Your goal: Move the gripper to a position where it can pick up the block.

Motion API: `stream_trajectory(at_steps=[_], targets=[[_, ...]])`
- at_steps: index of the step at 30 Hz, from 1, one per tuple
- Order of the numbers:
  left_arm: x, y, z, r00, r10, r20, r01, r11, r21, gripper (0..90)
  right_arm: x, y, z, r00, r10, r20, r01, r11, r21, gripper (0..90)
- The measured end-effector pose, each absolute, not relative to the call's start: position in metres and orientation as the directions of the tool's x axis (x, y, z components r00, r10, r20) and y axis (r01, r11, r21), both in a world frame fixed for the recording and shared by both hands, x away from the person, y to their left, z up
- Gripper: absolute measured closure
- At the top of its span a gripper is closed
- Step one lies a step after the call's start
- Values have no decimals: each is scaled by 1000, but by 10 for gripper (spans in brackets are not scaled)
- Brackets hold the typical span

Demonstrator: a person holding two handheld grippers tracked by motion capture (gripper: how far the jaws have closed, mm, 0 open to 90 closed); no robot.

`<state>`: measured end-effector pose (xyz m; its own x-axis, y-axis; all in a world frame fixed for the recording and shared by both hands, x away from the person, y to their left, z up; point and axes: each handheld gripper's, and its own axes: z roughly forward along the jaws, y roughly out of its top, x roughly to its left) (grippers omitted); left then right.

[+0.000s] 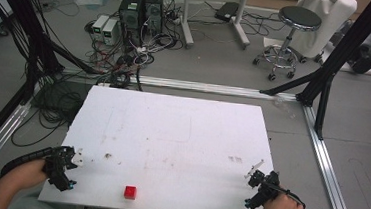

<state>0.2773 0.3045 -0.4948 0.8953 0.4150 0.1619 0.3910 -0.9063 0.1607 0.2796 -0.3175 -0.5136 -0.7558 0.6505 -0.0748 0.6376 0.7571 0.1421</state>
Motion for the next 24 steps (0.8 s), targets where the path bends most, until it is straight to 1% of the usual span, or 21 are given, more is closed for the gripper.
stream_trajectory(at_steps=[4, 5, 10, 12, 18, 19, 22, 24], targets=[[277, 303, -496, 895, 411, 170, 389, -909, 148, 185, 279, -317, -513, -756, 651, -72, 638, 756, 145, 27], [277, 301, -497, 906, 390, 165, 371, -918, 138, 186, 279, -318, -513, -755, 651, -71, 637, 755, 154, 27], [278, 299, -499, 917, 357, 178, 341, -933, 119, 185, 279, -319, -513, -755, 653, -67, 638, 754, 158, 27], [281, 296, -502, 924, 326, 197, 315, -945, 89, 185, 280, -318, -512, -754, 653, -70, 637, 754, 161, 27], [286, 292, -501, 940, 284, 188, 279, -959, 53, 186, 282, -315, -513, -763, 642, -70, 628, 763, 156, 27], [287, 290, -500, 948, 262, 183, 258, -965, 48, 186, 282, -315, -513, -764, 642, -69, 627, 763, 156, 27], [288, 289, -499, 955, 243, 171, 238, -970, 45, 186, 282, -315, -513, -765, 640, -69, 625, 764, 158, 27], [288, 287, -497, 966, 204, 162, 202, -979, 29, 185, 282, -314, -513, -764, 642, -67, 626, 763, 161, 27]])
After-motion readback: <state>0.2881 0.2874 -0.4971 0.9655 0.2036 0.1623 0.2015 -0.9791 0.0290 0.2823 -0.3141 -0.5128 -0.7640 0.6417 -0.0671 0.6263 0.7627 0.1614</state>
